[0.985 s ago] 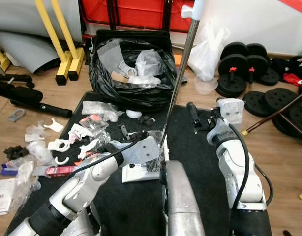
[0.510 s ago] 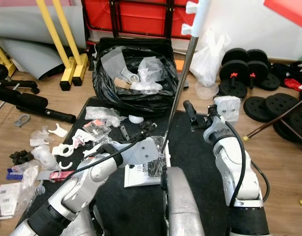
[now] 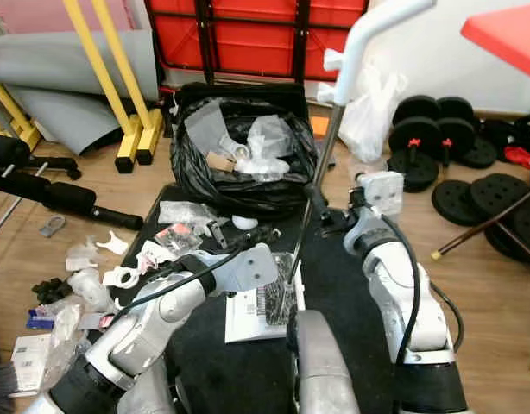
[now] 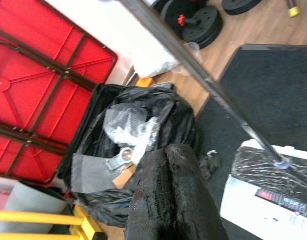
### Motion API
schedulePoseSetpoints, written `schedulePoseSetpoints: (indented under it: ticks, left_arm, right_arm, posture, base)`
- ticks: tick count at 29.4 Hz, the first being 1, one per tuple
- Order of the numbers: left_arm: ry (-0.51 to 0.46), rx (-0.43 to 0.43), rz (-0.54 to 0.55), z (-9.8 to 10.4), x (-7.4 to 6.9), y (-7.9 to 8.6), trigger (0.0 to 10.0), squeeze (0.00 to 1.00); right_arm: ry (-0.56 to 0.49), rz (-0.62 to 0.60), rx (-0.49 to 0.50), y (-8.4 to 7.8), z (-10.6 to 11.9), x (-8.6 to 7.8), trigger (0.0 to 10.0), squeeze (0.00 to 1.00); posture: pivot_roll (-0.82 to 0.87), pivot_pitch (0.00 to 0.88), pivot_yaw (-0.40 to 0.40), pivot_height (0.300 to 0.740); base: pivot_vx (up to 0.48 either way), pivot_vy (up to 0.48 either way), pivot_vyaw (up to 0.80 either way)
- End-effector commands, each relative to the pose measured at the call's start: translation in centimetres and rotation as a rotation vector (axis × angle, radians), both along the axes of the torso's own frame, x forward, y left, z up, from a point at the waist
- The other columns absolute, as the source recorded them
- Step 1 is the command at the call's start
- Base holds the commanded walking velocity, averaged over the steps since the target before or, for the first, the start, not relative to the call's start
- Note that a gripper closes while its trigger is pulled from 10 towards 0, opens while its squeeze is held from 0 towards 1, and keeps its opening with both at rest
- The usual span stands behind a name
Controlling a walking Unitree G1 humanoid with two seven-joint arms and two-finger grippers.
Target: Sweep floor
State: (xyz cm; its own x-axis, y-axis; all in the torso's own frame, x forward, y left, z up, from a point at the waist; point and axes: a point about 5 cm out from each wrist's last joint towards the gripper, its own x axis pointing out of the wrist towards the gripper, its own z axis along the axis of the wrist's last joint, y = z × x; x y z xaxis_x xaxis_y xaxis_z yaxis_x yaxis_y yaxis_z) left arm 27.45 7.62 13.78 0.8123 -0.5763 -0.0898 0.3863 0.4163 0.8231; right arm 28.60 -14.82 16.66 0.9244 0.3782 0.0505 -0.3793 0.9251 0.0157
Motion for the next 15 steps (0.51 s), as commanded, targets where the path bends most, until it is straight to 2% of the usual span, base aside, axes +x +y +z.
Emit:
schedulePoseSetpoints:
  ticks: [1,4,15]
  left_arm:
    - [0.011,0.008,0.002,-0.6,-0.2,0.0,10.0,0.0]
    - [0.012,0.008,0.002,-0.6,-0.1,-0.1,10.0,0.0]
    - [0.012,0.007,0.003,-0.7,0.0,-0.2,10.0,0.0]
  right_arm:
    - [0.028,0.056,-0.013,0.5,-0.4,-0.5,10.0,0.0]
    - [0.029,0.134,-0.064,1.0,-0.6,-1.1,10.0,0.0]
    - [-0.001,0.122,-0.061,0.0,0.2,-0.9,10.0,0.0]
  posture:
    - [-0.16,0.068,-0.111,0.605]
    - [-0.16,0.065,-0.112,0.615]
    - [-0.17,0.057,-0.107,0.64]
  base:
    - [0.0,0.0,0.0]
    - [0.0,0.0,0.0]
    - [0.0,0.0,0.0]
